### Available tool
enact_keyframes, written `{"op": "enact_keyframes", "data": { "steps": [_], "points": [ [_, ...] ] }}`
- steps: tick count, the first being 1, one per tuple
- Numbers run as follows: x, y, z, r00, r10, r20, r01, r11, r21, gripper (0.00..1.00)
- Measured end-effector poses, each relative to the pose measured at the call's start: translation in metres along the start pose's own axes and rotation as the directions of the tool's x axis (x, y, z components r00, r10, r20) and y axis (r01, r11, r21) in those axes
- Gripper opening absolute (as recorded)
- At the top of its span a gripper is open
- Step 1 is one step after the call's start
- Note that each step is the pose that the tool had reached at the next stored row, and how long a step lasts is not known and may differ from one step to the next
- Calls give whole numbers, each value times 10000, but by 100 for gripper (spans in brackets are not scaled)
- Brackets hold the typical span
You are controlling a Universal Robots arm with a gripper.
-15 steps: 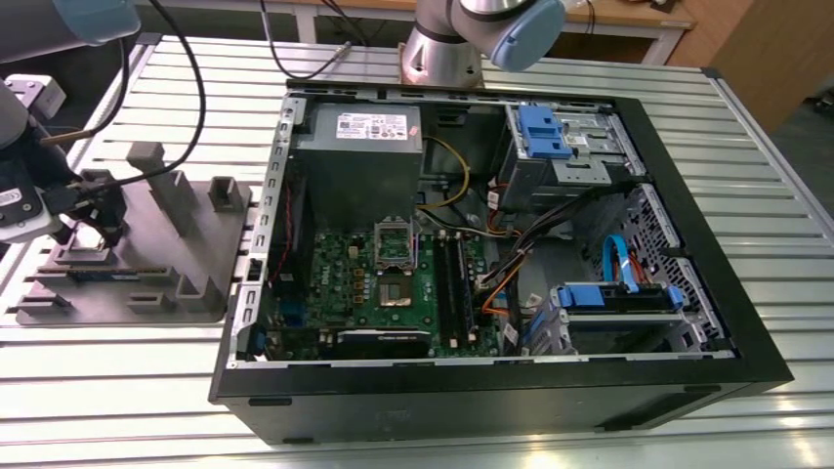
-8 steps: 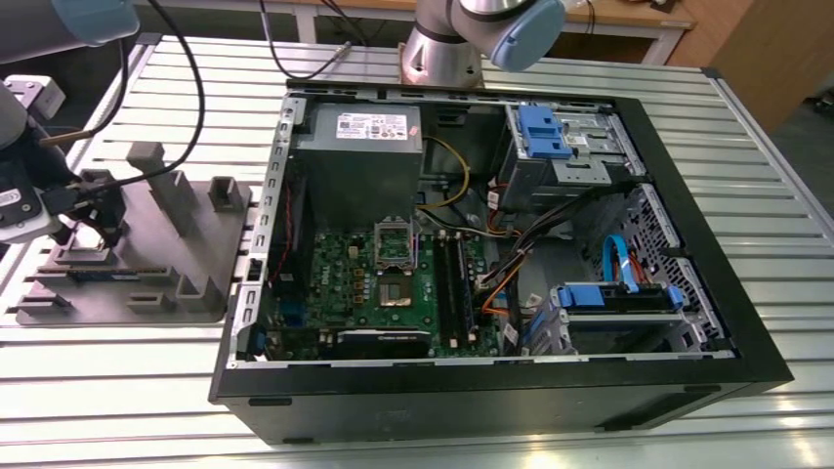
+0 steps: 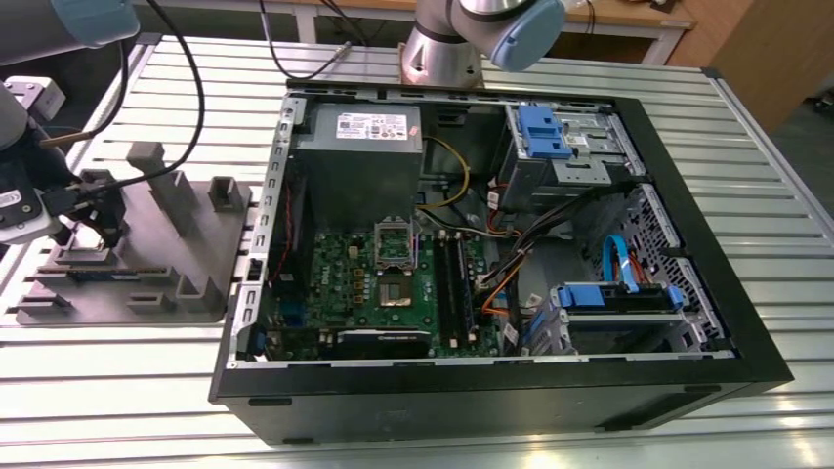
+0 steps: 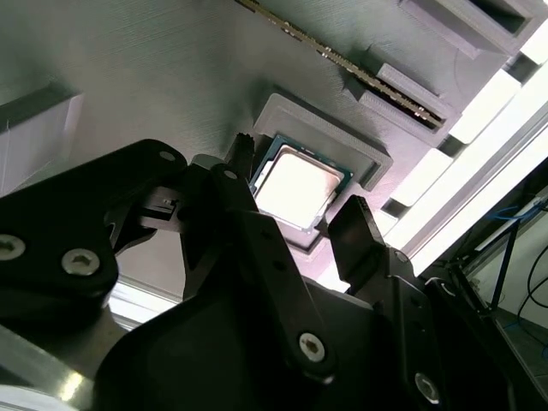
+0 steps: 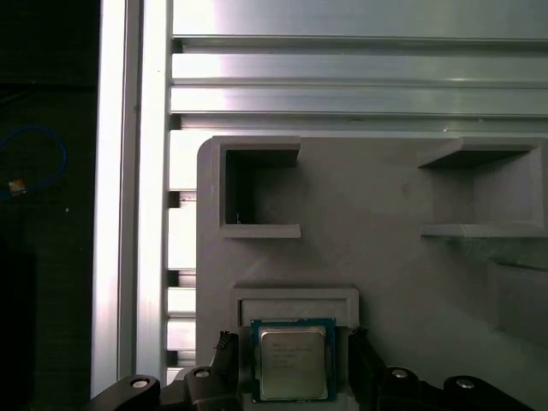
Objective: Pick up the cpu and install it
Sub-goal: 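Pick up the cpu and move it towards the insertion slot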
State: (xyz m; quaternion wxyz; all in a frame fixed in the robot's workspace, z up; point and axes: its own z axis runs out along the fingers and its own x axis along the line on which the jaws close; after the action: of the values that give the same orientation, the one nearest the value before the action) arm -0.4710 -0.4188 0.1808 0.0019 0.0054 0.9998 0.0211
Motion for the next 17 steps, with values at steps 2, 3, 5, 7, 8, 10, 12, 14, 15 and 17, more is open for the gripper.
{"op": "enact_keyframes", "data": {
  "steps": [2,3,5,7,8,10,12,14,15,17],
  "points": [
    [0,0,1,10000,-1,0,1,10000,0,62],
    [0,0,0,10000,0,0,0,10000,0,62],
    [0,0,1,10000,0,0,0,10000,0,62],
    [0,0,1,10000,0,0,0,10000,0,62],
    [0,0,1,10000,0,0,0,10000,0,62],
    [0,0,1,10000,0,0,0,10000,0,61],
    [0,0,2,10000,0,1,0,10000,0,53],
    [0,0,2,10000,0,1,0,10000,0,53],
    [0,0,2,10000,0,1,0,10000,0,53],
    [0,0,3,10000,0,1,0,10000,0,53]
  ]
}}
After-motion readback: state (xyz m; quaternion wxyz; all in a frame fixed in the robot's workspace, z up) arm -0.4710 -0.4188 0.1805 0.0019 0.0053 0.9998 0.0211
